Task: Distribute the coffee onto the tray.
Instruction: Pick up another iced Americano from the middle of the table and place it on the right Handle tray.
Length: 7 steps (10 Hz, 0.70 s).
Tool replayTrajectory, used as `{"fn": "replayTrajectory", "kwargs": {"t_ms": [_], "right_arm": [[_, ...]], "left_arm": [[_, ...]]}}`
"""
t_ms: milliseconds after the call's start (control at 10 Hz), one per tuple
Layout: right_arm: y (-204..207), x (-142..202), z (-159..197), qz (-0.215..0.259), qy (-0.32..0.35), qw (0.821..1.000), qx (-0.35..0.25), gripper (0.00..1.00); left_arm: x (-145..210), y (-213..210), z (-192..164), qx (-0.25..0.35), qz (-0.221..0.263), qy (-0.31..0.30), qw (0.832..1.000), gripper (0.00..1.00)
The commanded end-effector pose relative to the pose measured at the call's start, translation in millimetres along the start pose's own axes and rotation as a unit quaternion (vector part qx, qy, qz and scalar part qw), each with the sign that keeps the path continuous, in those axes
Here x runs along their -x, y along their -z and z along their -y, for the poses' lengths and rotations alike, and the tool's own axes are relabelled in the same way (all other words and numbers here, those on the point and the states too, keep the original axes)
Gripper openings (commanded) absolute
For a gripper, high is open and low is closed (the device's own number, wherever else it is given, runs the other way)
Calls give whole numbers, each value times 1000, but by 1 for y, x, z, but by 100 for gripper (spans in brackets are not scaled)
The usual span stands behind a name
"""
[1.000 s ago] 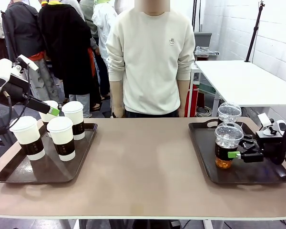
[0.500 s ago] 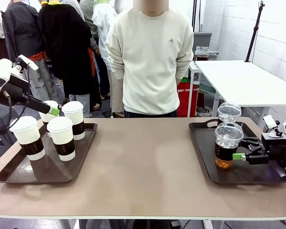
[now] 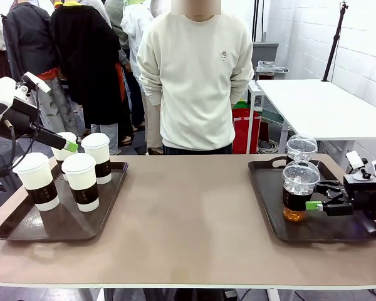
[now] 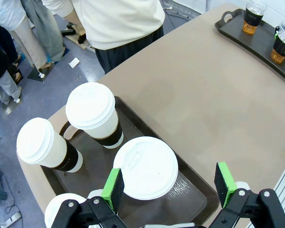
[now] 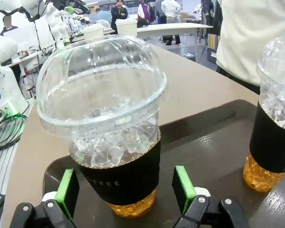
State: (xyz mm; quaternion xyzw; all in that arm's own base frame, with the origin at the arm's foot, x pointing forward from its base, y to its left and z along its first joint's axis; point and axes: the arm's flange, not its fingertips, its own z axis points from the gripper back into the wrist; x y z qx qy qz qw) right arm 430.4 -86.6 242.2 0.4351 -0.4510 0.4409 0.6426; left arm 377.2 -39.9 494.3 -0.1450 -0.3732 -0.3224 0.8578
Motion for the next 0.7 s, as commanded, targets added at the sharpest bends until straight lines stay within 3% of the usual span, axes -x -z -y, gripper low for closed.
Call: {"fn": "replayTrajectory", "kwargs": {"t_ms": [0, 600], "right_arm": [[1, 0, 2, 2, -1, 1000, -3, 100], [1, 0, 2, 2, -1, 1000, -3, 100]], "left_arm": [[1, 0, -1, 4, 0, -2, 1000, 100], [1, 0, -1, 4, 0, -2, 1000, 100]]}}
